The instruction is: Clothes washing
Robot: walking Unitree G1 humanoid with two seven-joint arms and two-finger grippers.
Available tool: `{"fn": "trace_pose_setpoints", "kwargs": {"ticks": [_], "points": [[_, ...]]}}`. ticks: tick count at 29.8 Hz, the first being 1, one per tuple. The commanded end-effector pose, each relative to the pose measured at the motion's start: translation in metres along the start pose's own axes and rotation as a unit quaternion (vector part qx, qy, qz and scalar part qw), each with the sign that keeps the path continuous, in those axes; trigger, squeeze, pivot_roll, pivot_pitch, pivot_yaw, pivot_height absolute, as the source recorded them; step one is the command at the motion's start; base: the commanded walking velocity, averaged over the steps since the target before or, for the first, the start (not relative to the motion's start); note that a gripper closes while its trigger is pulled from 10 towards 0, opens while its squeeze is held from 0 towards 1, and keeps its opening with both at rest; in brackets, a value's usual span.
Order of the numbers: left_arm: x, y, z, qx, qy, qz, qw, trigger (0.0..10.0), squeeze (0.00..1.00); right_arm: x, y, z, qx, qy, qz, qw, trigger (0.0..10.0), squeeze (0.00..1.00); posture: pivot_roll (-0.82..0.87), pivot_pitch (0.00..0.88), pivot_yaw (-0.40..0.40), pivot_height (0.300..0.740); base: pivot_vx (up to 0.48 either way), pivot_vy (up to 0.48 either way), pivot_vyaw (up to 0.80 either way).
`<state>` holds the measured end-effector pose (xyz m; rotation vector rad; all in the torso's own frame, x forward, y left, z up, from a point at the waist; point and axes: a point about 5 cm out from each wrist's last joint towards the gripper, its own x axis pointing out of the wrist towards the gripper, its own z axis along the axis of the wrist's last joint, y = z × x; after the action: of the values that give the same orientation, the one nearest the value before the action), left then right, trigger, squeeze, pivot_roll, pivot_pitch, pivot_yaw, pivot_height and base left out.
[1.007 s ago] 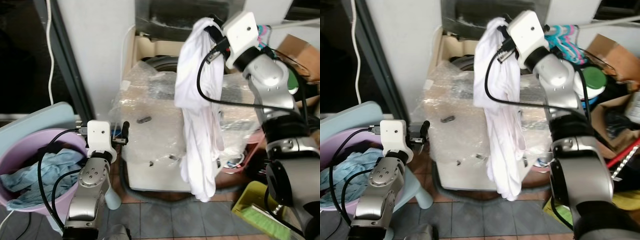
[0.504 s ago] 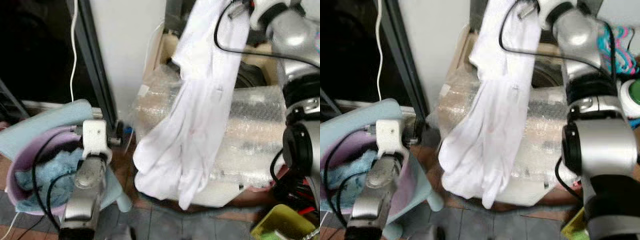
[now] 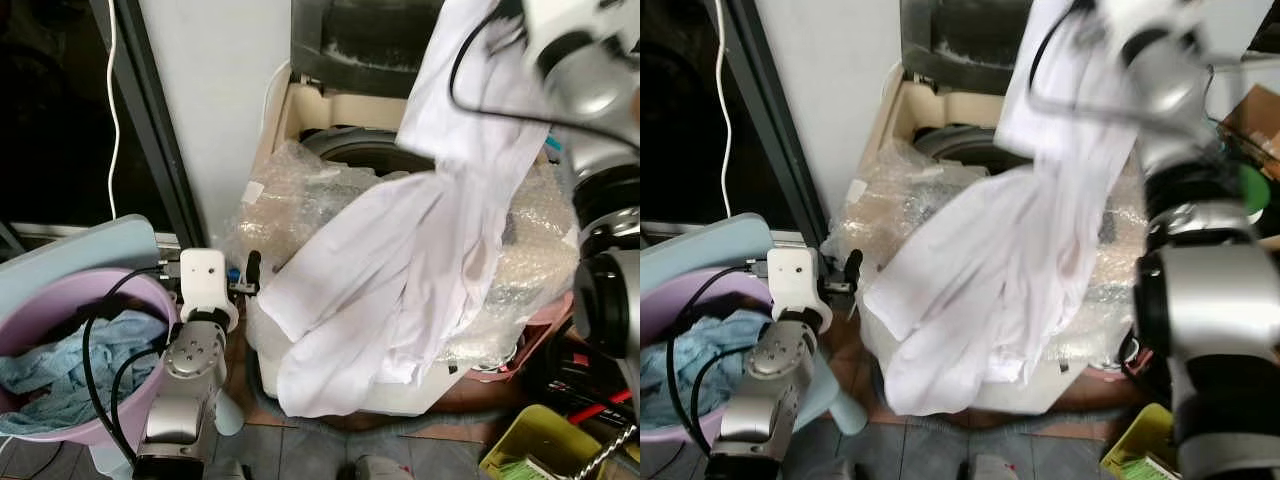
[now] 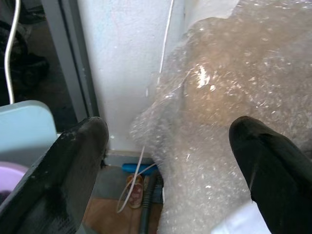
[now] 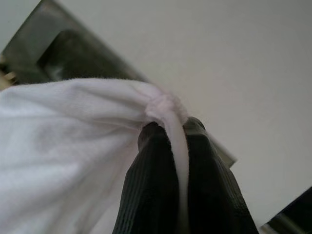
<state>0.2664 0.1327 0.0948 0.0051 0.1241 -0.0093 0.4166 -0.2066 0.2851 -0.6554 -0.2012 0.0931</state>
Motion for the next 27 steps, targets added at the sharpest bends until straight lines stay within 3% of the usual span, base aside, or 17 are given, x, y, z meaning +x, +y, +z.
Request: {"fn": "trace_pose_setpoints", "kwargs": {"ticks": [1, 2, 4, 8, 10, 13, 14, 15, 16, 18, 21, 23, 24, 25, 27], "points": [[-0.001, 0.002, 0.003, 0.004, -0.003, 0.004, 1.000, 10.0, 0.00, -0.003, 0.007, -0.015, 0.031, 0.034, 0.025, 0.999, 10.0, 0.00, -0.03, 0.000, -0.032, 0.740, 0.000, 0.000, 0.00], [-0.001, 0.002, 0.003, 0.004, -0.003, 0.004, 1.000, 10.0, 0.00, -0.003, 0.007, -0.015, 0.031, 0.034, 0.025, 0.999, 10.0, 0.00, -0.03, 0.000, -0.032, 0.740, 0.000, 0.000, 0.00], [-0.002, 0.002, 0.002, 0.006, -0.001, 0.002, 1.000, 10.0, 0.00, -0.010, 0.028, -0.034, 0.059, 0.057, 0.060, 0.995, 10.0, 0.00, -0.03, 0.000, -0.028, 0.740, 0.000, 0.000, 0.00], [-0.002, 0.001, 0.002, 0.007, 0.001, -0.001, 1.000, 10.0, 0.00, -0.014, 0.036, -0.042, 0.075, 0.066, 0.069, 0.993, 10.0, 0.00, -0.03, 0.000, -0.028, 0.740, 0.000, 0.000, 0.00], [-0.002, -0.001, 0.001, 0.008, 0.003, -0.007, 1.000, 10.0, 0.00, -0.018, 0.044, -0.051, 0.116, 0.080, 0.079, 0.987, 10.0, 0.00, -0.04, 0.000, -0.032, 0.740, 0.000, 0.000, 0.00], [-0.002, -0.002, 0.001, 0.007, 0.003, -0.008, 1.000, 10.0, 0.00, -0.019, 0.048, -0.053, 0.136, 0.087, 0.085, 0.983, 10.0, 0.00, -0.04, 0.000, -0.035, 0.740, 0.000, 0.000, 0.00], [-0.002, -0.003, 0.002, 0.007, 0.002, -0.009, 1.000, 10.0, 0.00, -0.022, 0.055, -0.055, 0.166, 0.086, 0.109, 0.976, 10.0, 0.28, -0.03, 0.000, -0.041, 0.740, 0.000, 0.000, 0.00], [-0.002, -0.003, 0.002, 0.007, 0.002, -0.009, 1.000, 10.0, 0.00, -0.022, 0.055, -0.055, 0.166, 0.086, 0.109, 0.976, 10.0, 0.28, -0.03, 0.000, -0.041, 0.740, 0.000, 0.000, 0.00], [-0.002, -0.003, 0.002, 0.007, 0.000, -0.009, 1.000, 10.0, 0.00, -0.024, 0.062, -0.056, 0.185, 0.085, 0.130, 0.971, 10.0, 1.00, -0.03, 0.000, -0.042, 0.740, 0.000, 0.000, 0.00], [-0.002, -0.002, 0.002, 0.004, 0.001, -0.004, 1.000, 10.0, 0.00, -0.027, 0.070, -0.047, 0.165, 0.035, 0.166, 0.972, 10.0, 1.00, -0.03, 0.000, -0.043, 0.740, 0.000, 0.000, 0.00], [-0.003, -0.002, 0.002, 0.004, 0.002, -0.003, 1.000, 10.0, 0.00, -0.029, 0.071, -0.042, 0.152, 0.013, 0.175, 0.973, 10.0, 1.00, -0.04, 0.000, -0.048, 0.740, 0.000, 0.000, 0.00], [-0.003, -0.002, 0.000, 0.001, 0.005, -0.003, 1.000, 10.0, 0.00, -0.033, 0.059, -0.030, 0.158, -0.042, 0.168, 0.972, 10.0, 1.00, -0.04, 0.000, -0.056, 0.740, 0.000, 0.000, 0.00], [-0.003, -0.002, 0.000, 0.001, 0.005, -0.003, 1.000, 10.0, 0.00, -0.033, 0.059, -0.030, 0.158, -0.042, 0.168, 0.972, 10.0, 1.00, -0.04, 0.000, -0.056, 0.740, 0.000, 0.000, 0.00], [-0.003, -0.003, -0.001, -0.001, 0.009, -0.003, 1.000, 10.0, 0.00, -0.039, 0.044, -0.023, 0.174, -0.077, 0.142, 0.971, 10.0, 1.00, -0.05, 0.000, -0.053, 0.740, 0.000, 0.000, 0.00], [-0.003, -0.003, -0.002, -0.001, 0.011, -0.004, 1.000, 10.0, 0.00, -0.044, 0.037, -0.021, 0.178, -0.086, 0.128, 0.972, 10.0, 1.00, -0.05, 0.000, -0.051, 0.740, 0.000, 0.000, 0.00]]}}
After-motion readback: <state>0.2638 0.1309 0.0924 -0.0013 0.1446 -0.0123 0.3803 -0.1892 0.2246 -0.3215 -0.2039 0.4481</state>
